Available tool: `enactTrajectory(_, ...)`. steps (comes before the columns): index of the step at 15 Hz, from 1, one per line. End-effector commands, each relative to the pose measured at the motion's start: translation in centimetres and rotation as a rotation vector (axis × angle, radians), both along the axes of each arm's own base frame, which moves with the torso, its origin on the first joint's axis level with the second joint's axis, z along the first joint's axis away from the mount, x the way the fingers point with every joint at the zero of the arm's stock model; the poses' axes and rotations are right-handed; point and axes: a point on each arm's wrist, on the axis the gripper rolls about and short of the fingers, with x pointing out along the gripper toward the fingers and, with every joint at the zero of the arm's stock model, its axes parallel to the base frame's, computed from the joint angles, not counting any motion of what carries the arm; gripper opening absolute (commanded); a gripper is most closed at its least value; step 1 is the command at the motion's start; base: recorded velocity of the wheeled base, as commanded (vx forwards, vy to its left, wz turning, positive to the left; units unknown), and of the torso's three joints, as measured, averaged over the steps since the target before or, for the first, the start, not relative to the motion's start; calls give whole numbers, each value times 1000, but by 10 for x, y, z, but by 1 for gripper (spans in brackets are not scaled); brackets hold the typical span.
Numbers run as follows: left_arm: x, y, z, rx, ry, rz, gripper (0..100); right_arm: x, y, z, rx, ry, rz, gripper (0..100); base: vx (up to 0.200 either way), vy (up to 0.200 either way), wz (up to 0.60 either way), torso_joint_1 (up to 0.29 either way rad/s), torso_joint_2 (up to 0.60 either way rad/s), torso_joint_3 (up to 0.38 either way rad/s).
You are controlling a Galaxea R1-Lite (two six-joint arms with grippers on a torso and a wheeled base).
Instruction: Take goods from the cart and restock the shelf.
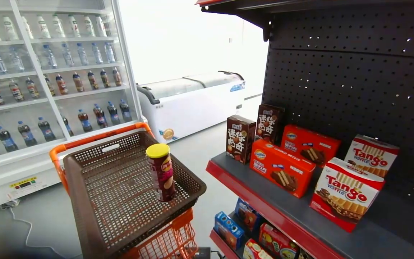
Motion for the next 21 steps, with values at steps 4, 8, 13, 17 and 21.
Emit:
enactTrajectory(4, 48, 1, 92, 27, 249, 18, 100, 0, 0, 0, 0, 2, 0, 100, 0, 0, 0, 0, 0, 0)
enactTrajectory(8, 141, -1, 118, 39, 467, -11, 100, 0, 0, 0, 0, 2, 0, 100, 0, 0, 0, 0, 0, 0)
enactTrajectory(13, 218, -5, 102, 35, 490, -69, 100, 0, 0, 0, 0, 2, 0, 100, 0, 0, 0, 0, 0, 0)
enactTrajectory(17, 273, -23, 72, 63, 489, -212, 100, 0, 0, 0, 0, 2, 0, 100, 0, 0, 0, 0, 0, 0)
enactTrajectory(21, 305, -36, 46, 73, 517, -244, 100, 0, 0, 0, 0, 2, 0, 100, 0, 0, 0, 0, 0, 0)
